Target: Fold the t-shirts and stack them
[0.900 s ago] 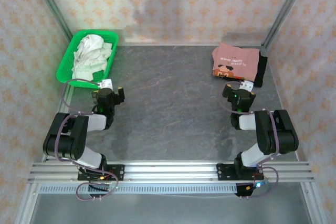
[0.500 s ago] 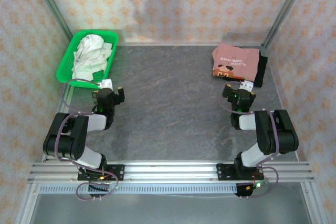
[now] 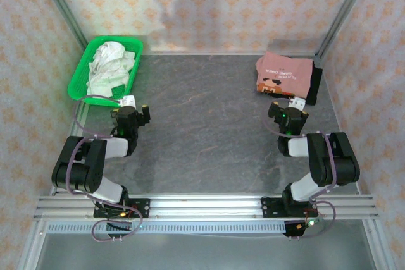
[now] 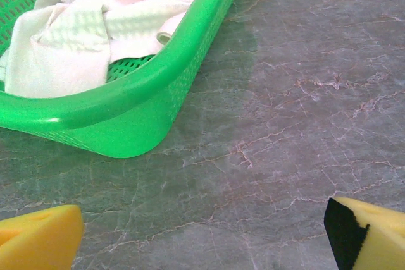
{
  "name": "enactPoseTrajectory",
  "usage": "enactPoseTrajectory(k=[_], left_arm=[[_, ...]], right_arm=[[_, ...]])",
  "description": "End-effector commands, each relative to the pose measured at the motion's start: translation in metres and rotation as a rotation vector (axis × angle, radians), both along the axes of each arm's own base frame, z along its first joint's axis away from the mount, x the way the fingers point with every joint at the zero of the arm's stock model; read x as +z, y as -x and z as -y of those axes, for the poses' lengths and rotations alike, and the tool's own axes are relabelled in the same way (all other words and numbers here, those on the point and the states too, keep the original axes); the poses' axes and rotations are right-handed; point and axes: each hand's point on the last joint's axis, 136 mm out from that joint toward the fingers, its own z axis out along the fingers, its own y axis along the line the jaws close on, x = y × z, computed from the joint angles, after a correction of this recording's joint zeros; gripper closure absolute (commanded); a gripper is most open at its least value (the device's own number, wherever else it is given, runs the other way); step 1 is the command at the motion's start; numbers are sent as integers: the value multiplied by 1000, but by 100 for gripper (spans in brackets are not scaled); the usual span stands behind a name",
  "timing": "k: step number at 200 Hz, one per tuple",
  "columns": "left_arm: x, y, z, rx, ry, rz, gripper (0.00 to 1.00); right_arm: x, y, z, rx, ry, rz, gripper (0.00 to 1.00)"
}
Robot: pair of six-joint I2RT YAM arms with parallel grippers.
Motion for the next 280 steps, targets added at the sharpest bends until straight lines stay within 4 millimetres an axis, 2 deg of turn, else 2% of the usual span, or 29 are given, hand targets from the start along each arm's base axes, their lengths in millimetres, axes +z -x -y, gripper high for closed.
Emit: enactPoseTrajectory(k=[1,6,12,25,43,60,82,100,114,130,137,140,147,179,184,197,233,250,280], left_arm=[[46,-7,8,-17,-13,-12,8],[60,-7,10,1,10,-33,8],[75,-3,13,11,48,-56,7],[107,5,25,6,116,-44,3],[137,23,47,-31,190,-33,0],[159,37,55,-37,251,-30,0],[191,42,47,0,247,-65,0],[211,28,34,41,207,-156,0],[222,14,13,105,203,-223,0],[217,-8,-11,156,165,-319,0],[210,-17,-22,180,146,-371,0],[208,-21,-28,195,143,-388,0],[199,-28,-41,228,158,-436,0],[170,-72,-81,287,216,-479,0],[154,-81,-85,293,223,-510,0],[133,-95,-93,302,242,-548,0],[87,-126,-117,371,249,-617,3],[66,-132,-131,413,263,-632,5],[49,-142,-155,469,233,-619,9]], right_arm=[[34,6,-8,40,1,43,1],[46,9,-4,6,-29,27,1],[50,17,-1,-27,-63,-32,1],[69,32,-15,34,-125,-51,0],[79,55,-32,101,-227,-56,1],[84,71,-44,154,-278,-96,1],[85,78,-60,210,-357,-184,1],[85,73,-79,281,-431,-280,1],[88,64,-91,325,-486,-337,1],[93,51,-104,360,-546,-385,1],[101,45,-108,374,-567,-385,1],[96,43,-110,371,-577,-408,1],[99,36,-116,382,-591,-419,1],[120,20,-156,476,-629,-443,1],[123,18,-163,491,-635,-448,1],[127,17,-184,529,-649,-478,1],[129,19,-242,608,-670,-574,1],[131,20,-265,632,-679,-602,1],[134,26,-292,679,-688,-629,1]])
